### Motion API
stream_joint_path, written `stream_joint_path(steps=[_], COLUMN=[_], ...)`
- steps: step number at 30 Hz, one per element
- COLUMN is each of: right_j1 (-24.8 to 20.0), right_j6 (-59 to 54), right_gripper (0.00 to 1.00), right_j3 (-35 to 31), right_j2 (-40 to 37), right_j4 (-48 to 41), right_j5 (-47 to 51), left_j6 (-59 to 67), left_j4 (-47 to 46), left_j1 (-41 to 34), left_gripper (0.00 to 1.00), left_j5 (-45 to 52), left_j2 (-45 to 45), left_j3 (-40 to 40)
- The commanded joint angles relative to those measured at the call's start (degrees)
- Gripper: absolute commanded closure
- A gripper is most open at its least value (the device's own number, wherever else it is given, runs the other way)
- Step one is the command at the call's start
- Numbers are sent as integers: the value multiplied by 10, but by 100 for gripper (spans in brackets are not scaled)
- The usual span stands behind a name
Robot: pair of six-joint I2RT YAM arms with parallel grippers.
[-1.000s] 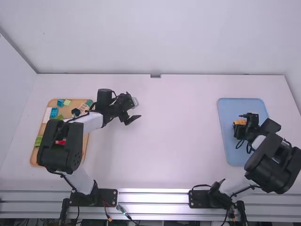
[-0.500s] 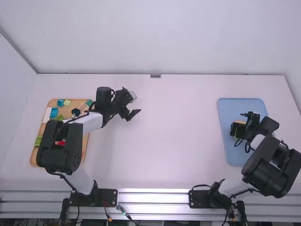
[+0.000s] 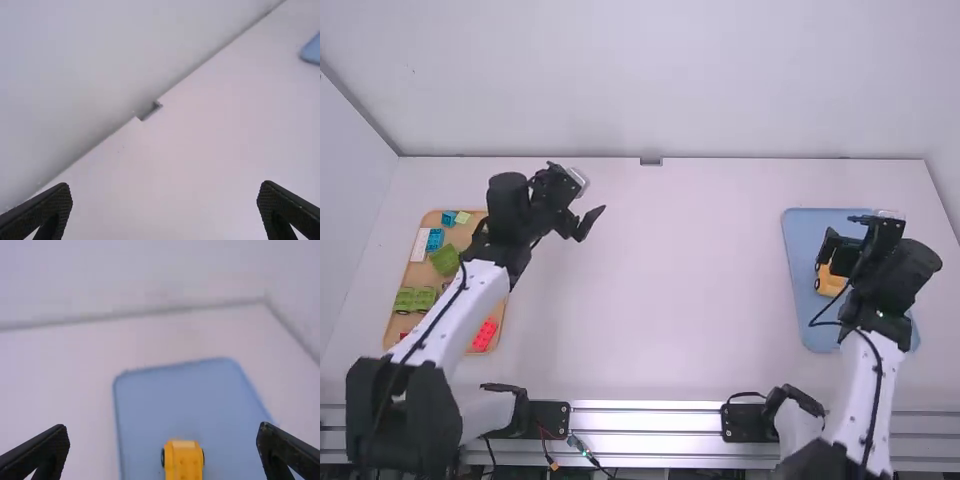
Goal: Assemble lego blocks to make yellow taxi
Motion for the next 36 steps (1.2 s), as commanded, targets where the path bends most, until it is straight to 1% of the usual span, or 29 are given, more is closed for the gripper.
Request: stream_joint_path(steps=[1,3,7,10,15,21,24,26,27,28,29,31,32,35,36], right_j1=[17,30,57,77,123,194,241,259,281,285,299,303,303,303,303], right_j6=[41,42,69,89,114,114,114,114,114,114,114,114,114,114,114], right_gripper=[1,1,6,10,18,30,38,41,45,46,48,54,55,62,63], right_j3=[0,-2,-28,-49,-95,-166,-213,-231,-253,-257,-271,-303,-306,-349,-355], right_j2=[-60,-102,-129,-150,-196,-266,-313,-332,-354,-357,-372,-404,-407,-450,-456], right_j4=[-1,0,23,23,23,23,23,23,23,23,23,23,23,23,23], right_j5=[-1,1,28,48,94,165,166,166,166,166,166,166,166,166,166], left_j6=[-5,-6,-32,-51,-93,-156,-200,-217,-239,-243,-253,-253,-253,-253,-253], left_j4=[-12,-23,-49,-68,-72,-72,-72,-72,-72,-72,-72,-72,-72,-72,-72], left_j1=[-2,0,26,43,43,43,43,43,43,43,43,43,43,43,43], left_gripper=[1,1,6,9,16,28,35,38,42,43,45,51,52,60,61], left_j5=[-4,-5,-31,-50,-92,-155,-199,-216,-238,-241,-256,-263,-263,-263,-263], left_j2=[-47,-72,-98,-118,-159,-223,-266,-284,-305,-309,-324,-357,-360,-408,-415], left_j3=[6,5,-21,-40,-82,-145,-189,-206,-228,-232,-246,-279,-283,-330,-337])
